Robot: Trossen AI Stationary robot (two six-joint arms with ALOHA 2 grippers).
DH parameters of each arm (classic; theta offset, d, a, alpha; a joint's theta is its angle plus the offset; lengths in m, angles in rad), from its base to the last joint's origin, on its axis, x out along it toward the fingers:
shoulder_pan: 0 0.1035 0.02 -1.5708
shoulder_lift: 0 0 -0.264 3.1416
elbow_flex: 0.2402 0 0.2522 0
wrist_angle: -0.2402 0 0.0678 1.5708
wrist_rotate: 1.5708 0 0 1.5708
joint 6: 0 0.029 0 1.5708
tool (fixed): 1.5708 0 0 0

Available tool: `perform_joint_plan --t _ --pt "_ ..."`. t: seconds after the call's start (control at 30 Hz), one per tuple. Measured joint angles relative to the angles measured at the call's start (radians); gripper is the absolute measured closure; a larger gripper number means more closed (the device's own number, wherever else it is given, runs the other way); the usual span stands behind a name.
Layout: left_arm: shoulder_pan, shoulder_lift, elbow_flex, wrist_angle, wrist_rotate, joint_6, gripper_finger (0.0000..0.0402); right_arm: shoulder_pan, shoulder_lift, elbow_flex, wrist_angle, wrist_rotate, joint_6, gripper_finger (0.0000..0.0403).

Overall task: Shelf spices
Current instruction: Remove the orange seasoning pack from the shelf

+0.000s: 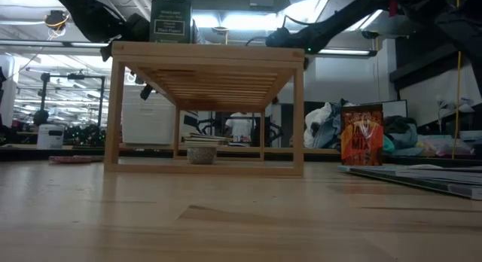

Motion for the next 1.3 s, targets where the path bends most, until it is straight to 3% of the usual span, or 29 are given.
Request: perform_joint_plan --t 1.3 --pt "-0.139 0.0 0.001 0.071 0.044 -0.037 0.0401 0.063 0.001 0.0 -0.051 -0.047 -0.052 0.037"
